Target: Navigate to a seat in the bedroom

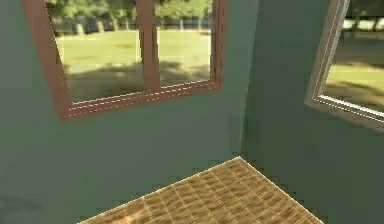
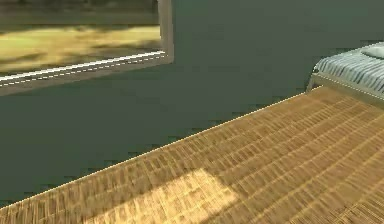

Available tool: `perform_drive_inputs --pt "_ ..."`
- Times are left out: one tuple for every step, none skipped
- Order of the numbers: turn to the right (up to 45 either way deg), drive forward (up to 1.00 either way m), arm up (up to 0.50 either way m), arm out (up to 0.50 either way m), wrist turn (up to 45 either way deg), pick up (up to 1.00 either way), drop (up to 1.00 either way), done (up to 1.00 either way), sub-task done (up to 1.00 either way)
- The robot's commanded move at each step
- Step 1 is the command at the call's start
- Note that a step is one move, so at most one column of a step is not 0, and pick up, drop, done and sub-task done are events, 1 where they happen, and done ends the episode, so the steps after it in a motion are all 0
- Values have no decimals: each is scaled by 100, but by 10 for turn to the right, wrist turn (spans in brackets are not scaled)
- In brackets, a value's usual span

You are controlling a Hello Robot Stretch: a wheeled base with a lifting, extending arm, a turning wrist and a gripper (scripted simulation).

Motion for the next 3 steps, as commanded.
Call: perform_drive_inputs --pt "-450 0 0 0 0 0 0 0 0" --pt "-450 0 0 0 0 0 0 0 0" --pt "-270 0 0 0 0 0 0 0 0"
